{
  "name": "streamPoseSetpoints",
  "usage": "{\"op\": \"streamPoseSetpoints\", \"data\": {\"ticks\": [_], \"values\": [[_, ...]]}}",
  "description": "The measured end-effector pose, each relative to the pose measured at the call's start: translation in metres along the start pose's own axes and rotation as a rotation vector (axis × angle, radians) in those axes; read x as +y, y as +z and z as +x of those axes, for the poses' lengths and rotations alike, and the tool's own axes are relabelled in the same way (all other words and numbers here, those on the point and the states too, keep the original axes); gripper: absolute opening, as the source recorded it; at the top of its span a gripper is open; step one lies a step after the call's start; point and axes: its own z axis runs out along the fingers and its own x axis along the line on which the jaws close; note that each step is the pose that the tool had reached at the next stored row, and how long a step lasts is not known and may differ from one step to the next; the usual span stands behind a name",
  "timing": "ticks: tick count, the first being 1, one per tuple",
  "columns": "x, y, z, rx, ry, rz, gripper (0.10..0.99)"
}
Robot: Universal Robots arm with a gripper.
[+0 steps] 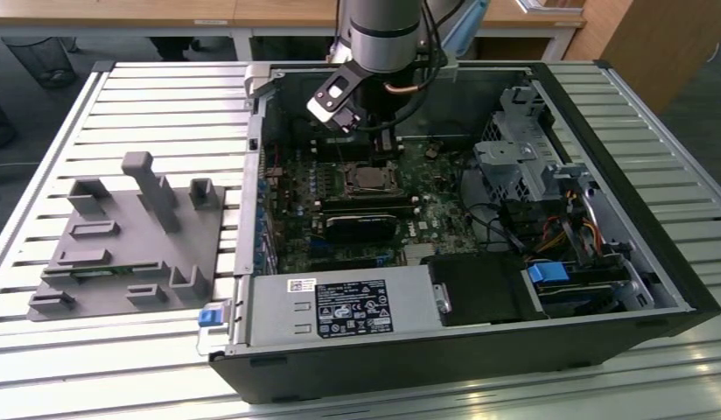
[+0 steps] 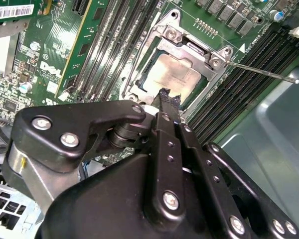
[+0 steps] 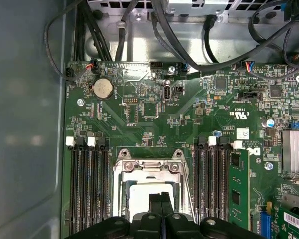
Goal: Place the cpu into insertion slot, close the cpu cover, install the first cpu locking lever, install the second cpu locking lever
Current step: 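Install the first cpu locking lever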
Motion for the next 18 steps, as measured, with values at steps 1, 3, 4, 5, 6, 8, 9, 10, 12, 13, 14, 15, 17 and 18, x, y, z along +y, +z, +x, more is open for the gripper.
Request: {"op": "streamPoseSetpoints", "data": {"ticks": [1,3,4,5,6,8,9,10,12,13,14,15,17,18], "values": [[0.0000,0.0000,0.0000,0.0000,0.000,0.000,0.106],[0.0000,-0.0001,0.0000,-0.0001,0.000,0.000,0.106],[-0.0001,-0.0012,-0.0001,-0.0003,0.000,0.000,0.106],[0.0000,-0.0029,0.0000,-0.0001,0.000,0.000,0.106],[0.0002,-0.0054,0.0000,0.0001,0.000,0.000,0.106],[0.0005,-0.0110,0.0001,0.0001,0.000,0.000,0.106],[0.0007,-0.0137,0.0001,0.0002,0.000,0.000,0.106],[0.0009,-0.0166,0.0001,0.0002,0.000,0.000,0.106],[0.0013,-0.0230,0.0002,0.0002,0.000,0.000,0.106],[0.0015,-0.0258,0.0002,0.0001,0.000,0.000,0.106],[0.0017,-0.0290,0.0002,0.0002,0.000,0.000,0.106],[0.0018,-0.0312,0.0002,0.0001,0.000,0.000,0.106],[0.0019,-0.0318,0.0003,0.0011,-0.008,0.000,0.106],[0.0019,-0.0318,0.0003,0.0018,-0.021,0.000,0.106]]}}
